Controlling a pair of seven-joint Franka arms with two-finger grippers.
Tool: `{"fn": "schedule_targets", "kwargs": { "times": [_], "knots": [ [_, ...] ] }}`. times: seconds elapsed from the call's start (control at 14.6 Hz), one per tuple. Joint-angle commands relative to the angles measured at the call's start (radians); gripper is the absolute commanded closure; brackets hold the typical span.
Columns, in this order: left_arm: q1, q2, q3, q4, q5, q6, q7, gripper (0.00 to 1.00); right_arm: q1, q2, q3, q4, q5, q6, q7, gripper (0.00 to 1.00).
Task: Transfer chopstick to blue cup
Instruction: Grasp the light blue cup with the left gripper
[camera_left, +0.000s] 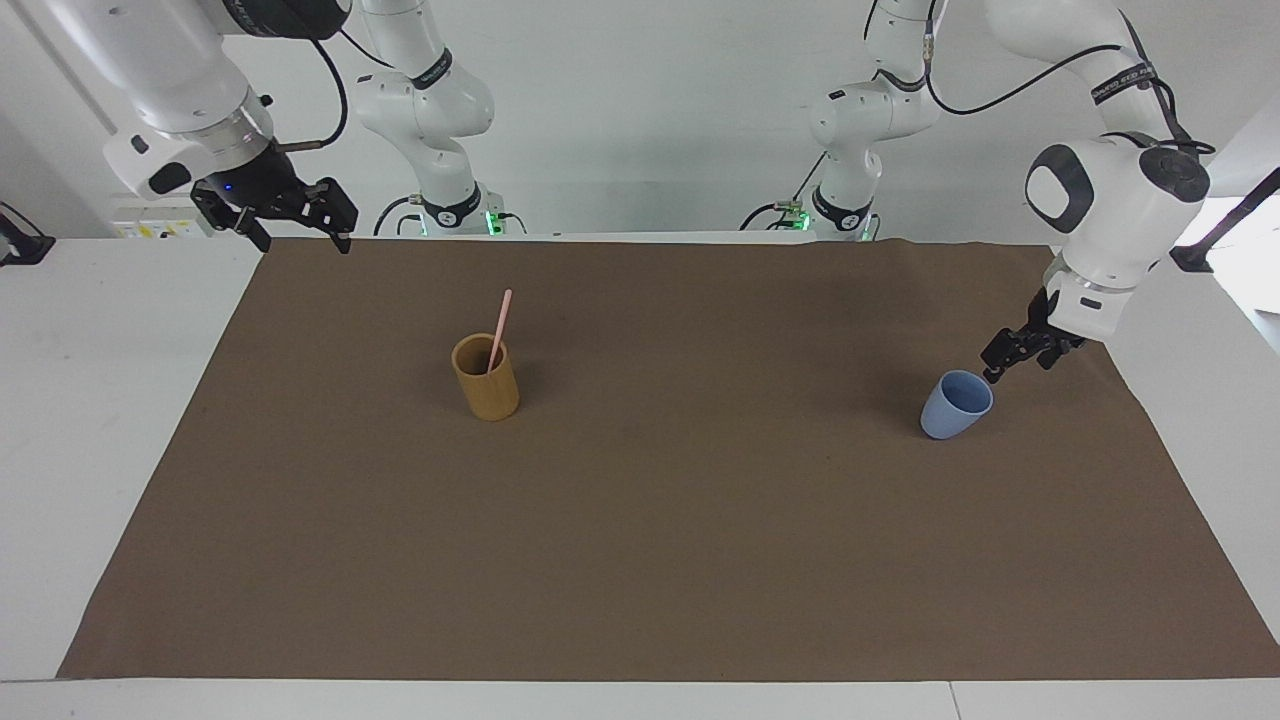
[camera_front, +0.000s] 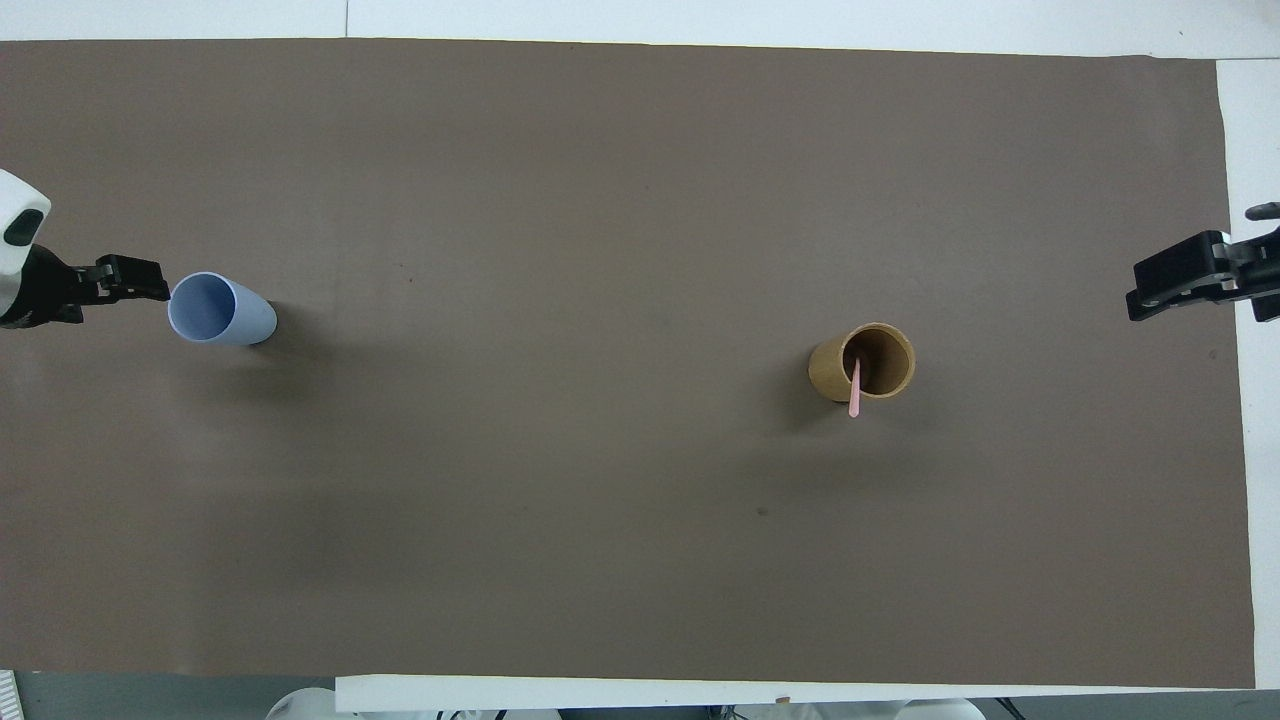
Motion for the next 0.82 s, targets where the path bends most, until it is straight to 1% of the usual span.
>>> {"fn": "schedule_targets", "kwargs": {
  "times": [0.0,0.34,0.41,0.48,0.55,0.75],
  "knots": [
    [0.010,0.029,-0.001,-0.017,-0.013,0.060,0.001,0.00,-0.009,-0.028,0.003,-0.036,0.019,0.017,-0.029,0.01],
    [0.008,0.029,-0.001,-0.049,-0.013,0.057,0.001,0.00,-0.009,-0.028,0.003,-0.036,0.019,0.017,-0.030,0.01],
    [0.005,0.027,-0.001,-0.055,-0.013,0.059,-0.014,0.14,-0.009,-0.028,0.003,-0.036,0.019,0.015,-0.030,0.01],
    [-0.001,0.026,-0.001,-0.054,-0.013,0.045,-0.076,0.69,-0.009,-0.028,0.003,-0.036,0.019,0.017,-0.030,0.01],
    [-0.005,0.024,-0.001,-0.058,-0.013,0.053,-0.121,1.00,-0.009,-0.028,0.003,-0.036,0.019,0.015,-0.030,0.01],
    [-0.008,0.029,-0.003,-0.052,-0.011,0.054,-0.138,1.00,-0.007,-0.028,0.003,-0.036,0.019,0.017,-0.029,0.01]
  ]
}}
